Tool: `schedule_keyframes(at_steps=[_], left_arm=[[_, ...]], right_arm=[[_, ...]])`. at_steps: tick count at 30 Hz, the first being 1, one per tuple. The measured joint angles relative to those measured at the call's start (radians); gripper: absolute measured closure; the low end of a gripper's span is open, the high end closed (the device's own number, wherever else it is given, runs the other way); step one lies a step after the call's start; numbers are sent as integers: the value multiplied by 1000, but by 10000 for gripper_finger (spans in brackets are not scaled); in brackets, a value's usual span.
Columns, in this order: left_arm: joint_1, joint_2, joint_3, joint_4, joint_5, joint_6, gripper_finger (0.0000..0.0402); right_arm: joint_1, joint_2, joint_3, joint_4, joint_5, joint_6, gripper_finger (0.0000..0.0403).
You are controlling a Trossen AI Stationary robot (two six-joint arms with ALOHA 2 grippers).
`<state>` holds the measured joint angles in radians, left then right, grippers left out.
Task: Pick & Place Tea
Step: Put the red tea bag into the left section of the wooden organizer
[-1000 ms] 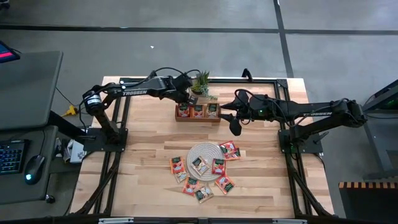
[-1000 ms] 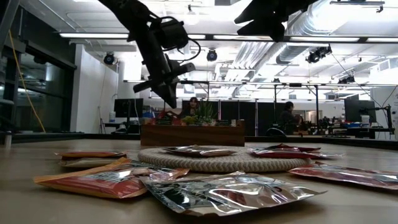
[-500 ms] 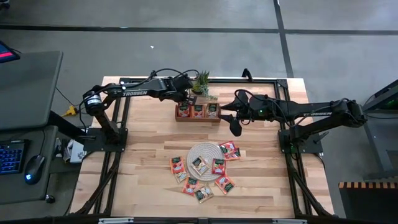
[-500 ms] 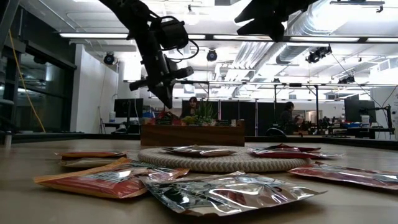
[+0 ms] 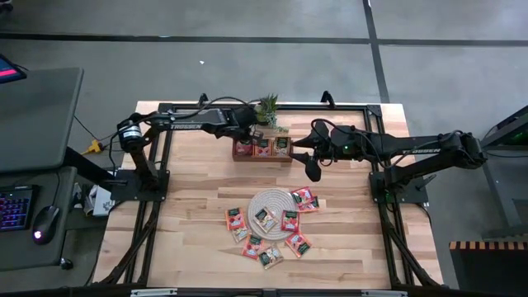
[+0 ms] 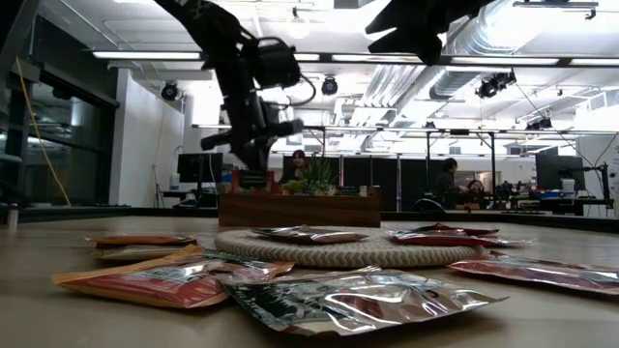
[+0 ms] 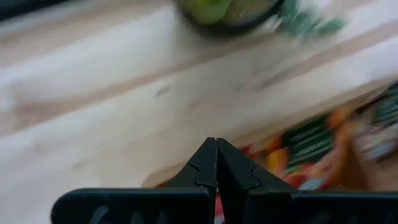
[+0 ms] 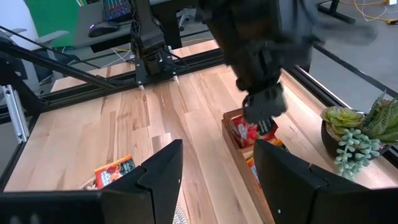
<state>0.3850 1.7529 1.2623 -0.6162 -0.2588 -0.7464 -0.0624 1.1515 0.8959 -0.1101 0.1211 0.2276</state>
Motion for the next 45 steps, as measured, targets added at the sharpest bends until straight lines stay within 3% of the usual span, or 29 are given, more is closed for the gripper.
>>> schedule_keyframes(at_steps=[11,21,31,35,38,45], left_arm=[[1,-2,1,-8,-60,-10,401],[0,-14,1,-20,-38,21,401],[3,-117,2,-97,1,95,401],[16,-134,1,-148,142,200,401],[14,-133,0,-146,242,379,401],[22,-133,1,-156,251,599,401]], right_arm=[[0,0,0,-9,-5,0,210],[0,0,0,-28,-5,0,210],[0,0,0,-29,-5,0,210],[0,0,0,-28,-3,0,210],[0,0,0,-28,0,0,210],[0,0,0,-28,0,-3,210]])
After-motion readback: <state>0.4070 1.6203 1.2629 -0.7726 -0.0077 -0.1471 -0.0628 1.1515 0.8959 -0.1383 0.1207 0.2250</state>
